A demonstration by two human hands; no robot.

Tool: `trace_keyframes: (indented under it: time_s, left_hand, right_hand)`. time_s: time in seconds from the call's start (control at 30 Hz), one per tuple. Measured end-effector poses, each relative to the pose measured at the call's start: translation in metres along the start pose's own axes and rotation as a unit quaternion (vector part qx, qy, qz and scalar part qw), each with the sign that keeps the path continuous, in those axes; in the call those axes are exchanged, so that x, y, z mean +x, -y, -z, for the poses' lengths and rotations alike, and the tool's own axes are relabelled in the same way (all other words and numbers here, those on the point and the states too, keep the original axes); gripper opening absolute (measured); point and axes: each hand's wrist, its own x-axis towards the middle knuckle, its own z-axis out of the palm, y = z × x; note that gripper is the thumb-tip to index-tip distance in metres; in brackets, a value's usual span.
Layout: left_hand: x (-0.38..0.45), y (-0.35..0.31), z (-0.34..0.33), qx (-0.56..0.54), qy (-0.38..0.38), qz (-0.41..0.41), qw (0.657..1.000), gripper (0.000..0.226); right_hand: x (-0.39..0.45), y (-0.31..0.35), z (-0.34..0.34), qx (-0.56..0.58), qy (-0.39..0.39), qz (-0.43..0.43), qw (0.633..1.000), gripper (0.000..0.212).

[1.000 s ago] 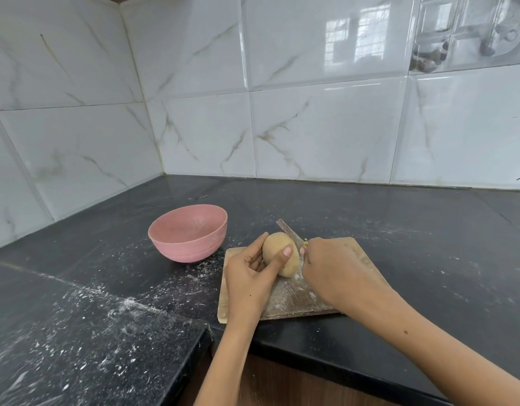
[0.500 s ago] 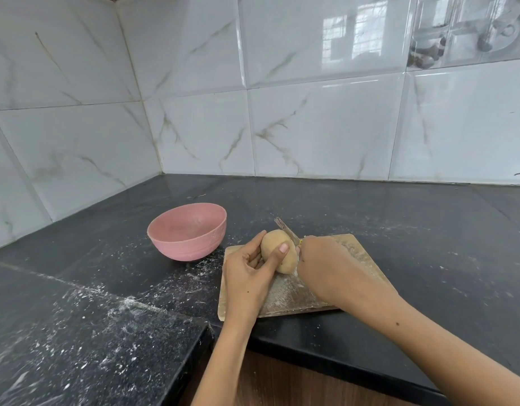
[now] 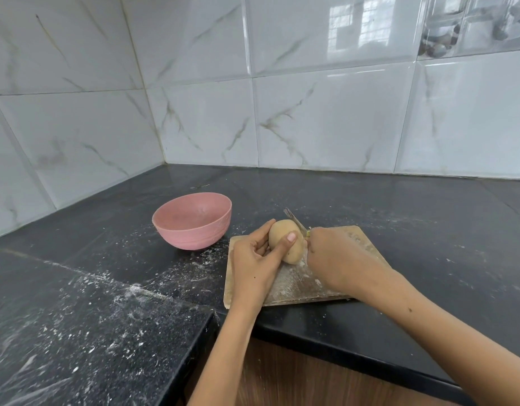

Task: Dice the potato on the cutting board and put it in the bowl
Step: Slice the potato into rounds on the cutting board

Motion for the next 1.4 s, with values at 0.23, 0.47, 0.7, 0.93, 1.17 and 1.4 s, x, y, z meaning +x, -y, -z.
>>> trace_keyframes:
  time_s: [0.23,0.47,0.7,0.93,1.17,1.4]
  left_hand:
    - [0.000,0.002,-0.001,-0.003,-0.001,-0.007,1.000,0.051]
    - [0.002,0.003,0.000,-0.017,0.006,0.006,1.000,0.047]
    - [0.001,0.004,-0.002,-0.008,-0.002,0.000,1.000,0.048]
    - [0.004,0.005,0.001,-0.014,0.007,0.010,1.000,0.052]
    - [0.002,0.006,0.001,-0.011,-0.005,0.005,1.000,0.050]
    - [0.004,0.003,0.001,-0.019,0.019,0.018,0.999,0.057]
  right_hand:
    - [-0.003,-0.002,-0.003,-0.018,0.014,-0.010,1.000,0.036]
    - [-0.006,-0.003,-0.007,-0.039,0.030,-0.010,0.999,0.036]
    - [0.014,-0.001,-0.010,-0.024,0.022,-0.026,0.999,0.038]
    - [-0.011,-0.004,-0.013,-0.018,0.028,-0.044,0.998,0.037]
    - [0.012,0.002,-0.007,-0.043,0.061,-0.049,0.996,0.038]
    - [-0.005,-0.005,-0.007,-0.031,0.070,-0.022,0.997,0.032]
